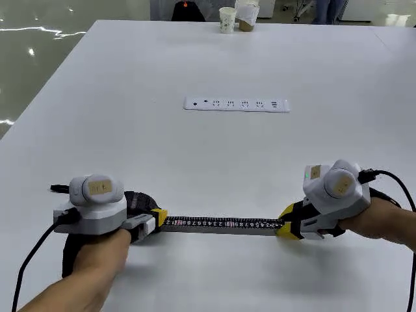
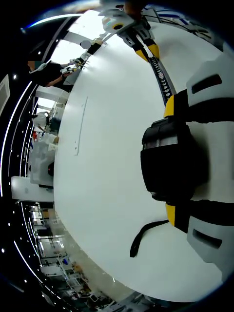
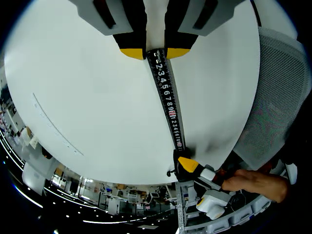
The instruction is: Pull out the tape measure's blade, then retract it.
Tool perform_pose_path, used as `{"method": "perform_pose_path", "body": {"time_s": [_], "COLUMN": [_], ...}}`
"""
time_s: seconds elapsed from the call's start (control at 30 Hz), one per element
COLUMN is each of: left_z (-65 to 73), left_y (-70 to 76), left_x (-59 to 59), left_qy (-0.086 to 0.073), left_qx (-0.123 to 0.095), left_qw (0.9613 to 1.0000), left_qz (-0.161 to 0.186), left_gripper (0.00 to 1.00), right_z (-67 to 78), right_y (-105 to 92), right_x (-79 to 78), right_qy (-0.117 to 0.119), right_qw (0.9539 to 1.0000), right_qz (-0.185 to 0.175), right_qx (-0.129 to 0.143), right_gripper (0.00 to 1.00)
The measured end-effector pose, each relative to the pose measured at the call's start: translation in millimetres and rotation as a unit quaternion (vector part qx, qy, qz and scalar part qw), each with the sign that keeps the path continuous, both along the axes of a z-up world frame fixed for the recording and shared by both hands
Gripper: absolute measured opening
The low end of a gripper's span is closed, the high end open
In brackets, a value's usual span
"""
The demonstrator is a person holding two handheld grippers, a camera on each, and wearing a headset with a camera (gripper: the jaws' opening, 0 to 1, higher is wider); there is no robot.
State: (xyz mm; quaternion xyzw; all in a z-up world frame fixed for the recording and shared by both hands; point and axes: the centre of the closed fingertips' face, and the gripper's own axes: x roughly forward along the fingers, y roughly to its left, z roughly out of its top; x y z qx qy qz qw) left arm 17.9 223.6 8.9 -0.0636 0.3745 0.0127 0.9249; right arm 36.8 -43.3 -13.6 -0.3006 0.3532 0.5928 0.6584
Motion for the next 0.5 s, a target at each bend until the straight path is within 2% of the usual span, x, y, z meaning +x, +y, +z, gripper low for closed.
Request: {"method": "perform_pose_path", "body": {"time_s": [0.5], "left_z": [-0.4], "left_y": [-0.1], "left_x": [0.3], "left_qy": [0.001], "left_qx": [-0.001], "left_qw": [1.0000], "left_qz": [-0.004], "left_gripper": [0.59], "right_z": [-0.6], "right_y": [0.9], "right_x": [0.2], "right_qy": [-0.001], "right_qw": [1.0000], "right_qz": [0.002], "right_qx": [-0.002], "right_gripper": [0.10]}}
